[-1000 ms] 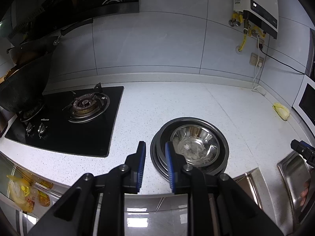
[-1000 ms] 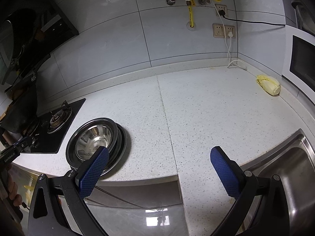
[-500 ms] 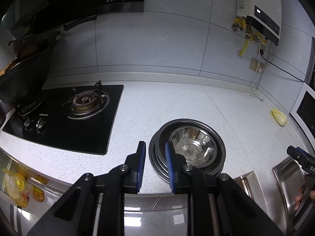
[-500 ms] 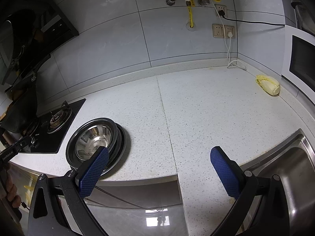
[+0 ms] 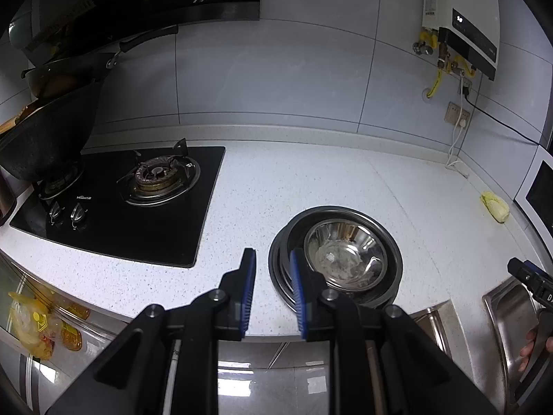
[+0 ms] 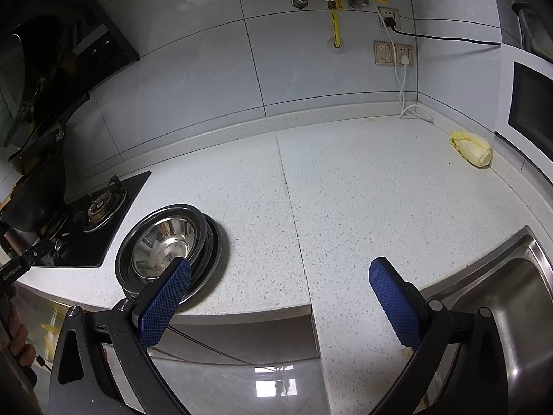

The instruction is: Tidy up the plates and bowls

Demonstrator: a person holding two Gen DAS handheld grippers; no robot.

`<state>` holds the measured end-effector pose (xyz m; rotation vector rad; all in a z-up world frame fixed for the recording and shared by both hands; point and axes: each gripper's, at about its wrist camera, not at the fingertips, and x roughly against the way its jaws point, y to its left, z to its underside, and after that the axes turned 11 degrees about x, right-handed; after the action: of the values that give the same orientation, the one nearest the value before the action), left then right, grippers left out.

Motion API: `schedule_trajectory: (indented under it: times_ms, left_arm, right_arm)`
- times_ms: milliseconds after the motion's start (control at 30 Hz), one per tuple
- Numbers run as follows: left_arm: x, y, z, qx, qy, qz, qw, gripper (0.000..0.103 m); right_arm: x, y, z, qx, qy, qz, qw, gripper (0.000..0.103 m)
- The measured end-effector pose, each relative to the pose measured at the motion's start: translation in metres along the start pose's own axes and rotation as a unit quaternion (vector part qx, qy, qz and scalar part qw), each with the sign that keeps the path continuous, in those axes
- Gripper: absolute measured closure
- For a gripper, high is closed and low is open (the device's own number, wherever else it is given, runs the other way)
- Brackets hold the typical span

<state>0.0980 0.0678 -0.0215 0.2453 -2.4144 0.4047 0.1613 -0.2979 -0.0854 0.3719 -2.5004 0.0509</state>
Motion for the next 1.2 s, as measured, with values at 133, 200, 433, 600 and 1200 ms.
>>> schedule_trajectory:
  times_ms: [133, 200, 433, 600, 1200]
  left_arm:
    - [0.0, 0.0, 0.001, -0.002, 0.001, 0.001, 1.0, 0.084]
    - [0.0, -0.001, 0.002, -0.003, 0.002, 0.001, 1.0, 0.084]
    - [0.0, -0.01, 0.005, -0.016, 0.004, 0.005, 0.9999, 0.084]
    - [-0.002, -0.021, 0.007, -0.03, 0.01, 0.015, 0.9994, 0.084]
    - [-0.004, -0.047, 0.021, -0.083, 0.023, 0.036, 0.9956, 0.084]
  right_arm:
    - [-0.001, 0.0, 0.0, 0.002, 0.0, 0.0, 1.0, 0.002]
    - [0.0, 0.001, 0.0, 0.003, 0.001, 0.001, 1.0, 0.002]
    - [0.001, 0.0, 0.002, 0.002, 0.002, 0.002, 1.0, 0.002]
    - [0.003, -0.002, 0.003, -0.001, 0.001, 0.005, 1.0, 0.002]
    - [0.017, -0.014, 0.007, -0.012, -0.005, 0.025, 1.0, 0.002]
